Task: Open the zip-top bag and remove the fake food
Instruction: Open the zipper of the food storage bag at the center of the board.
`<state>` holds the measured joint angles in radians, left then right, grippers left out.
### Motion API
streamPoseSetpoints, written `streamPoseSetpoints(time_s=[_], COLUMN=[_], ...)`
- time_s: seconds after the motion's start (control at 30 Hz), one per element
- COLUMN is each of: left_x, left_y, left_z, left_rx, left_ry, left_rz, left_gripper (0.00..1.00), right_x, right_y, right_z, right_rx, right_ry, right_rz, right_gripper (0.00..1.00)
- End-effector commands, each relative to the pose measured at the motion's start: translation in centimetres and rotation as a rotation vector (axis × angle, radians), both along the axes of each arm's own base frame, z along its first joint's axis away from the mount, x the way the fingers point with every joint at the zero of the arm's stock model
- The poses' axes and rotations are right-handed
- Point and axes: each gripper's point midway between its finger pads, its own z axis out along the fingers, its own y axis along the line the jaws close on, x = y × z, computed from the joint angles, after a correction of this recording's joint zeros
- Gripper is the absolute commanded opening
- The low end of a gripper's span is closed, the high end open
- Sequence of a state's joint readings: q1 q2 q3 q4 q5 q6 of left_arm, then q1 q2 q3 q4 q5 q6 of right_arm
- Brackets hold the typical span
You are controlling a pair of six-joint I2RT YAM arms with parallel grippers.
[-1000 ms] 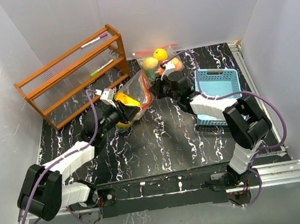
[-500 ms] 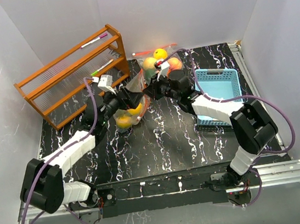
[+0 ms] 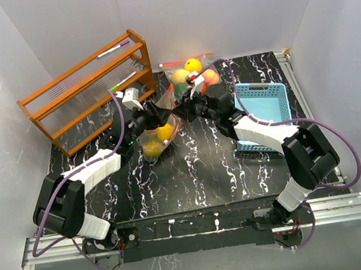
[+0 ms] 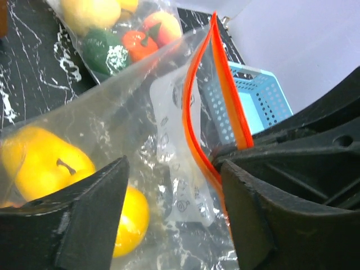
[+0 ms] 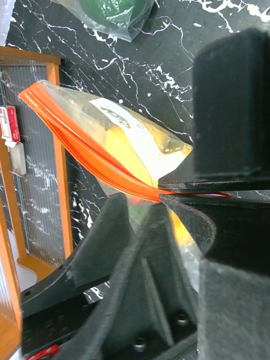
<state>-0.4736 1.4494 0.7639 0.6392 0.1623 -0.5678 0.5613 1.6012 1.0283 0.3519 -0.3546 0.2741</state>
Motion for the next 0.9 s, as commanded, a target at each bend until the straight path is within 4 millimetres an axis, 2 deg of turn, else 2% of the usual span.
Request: streamPoseSetpoints(time_s=[0.0,0.1,0.2,0.3,0.43,0.57,0.8,0.87], left_x=[1.8,2.3,2.7,3.1,3.1,3.0,2.2,1.8], left_y=[-0.4,-0.7,-1.0,-1.4,-1.5,-0.6,2.1,2.9], left_z=[3.0,3.2,3.7,3.8,3.9,4.6,7.9,9.9], left_rx=[-0.033,-0.038,-0.039,-0.031,-0.007,0.051,0.165,0.177], left_ry=[-0.063,-0.071,-0.082,-0.083,-0.090,-0.104,-0.141,-0.172], left_rz=[0.032,0.028,0.024,0.006,-0.006,0.020,0.092,0.118], left_gripper=[0.57,0.44,0.19,0.01,0.00,0.00,0.00,0.00], right_x=[-1.5,-1.7,-1.8,-1.9,-1.5,-0.3,3.0,4.0], right_y=[0.7,0.6,0.4,0.1,-0.4,-1.8,-6.0,-7.1], right_z=[4.3,4.0,3.7,3.5,3.8,3.0,0.3,-0.6], right_rx=[0.060,0.051,0.043,0.038,0.031,-0.004,-0.085,-0.112], right_ry=[-0.115,-0.114,-0.109,-0.107,-0.113,-0.087,-0.019,-0.001], right_rz=[0.059,0.064,0.059,0.050,0.010,-0.078,-0.201,-0.232], right_gripper=[0.07,0.07,0.07,0.07,0.07,0.07,0.07,0.07])
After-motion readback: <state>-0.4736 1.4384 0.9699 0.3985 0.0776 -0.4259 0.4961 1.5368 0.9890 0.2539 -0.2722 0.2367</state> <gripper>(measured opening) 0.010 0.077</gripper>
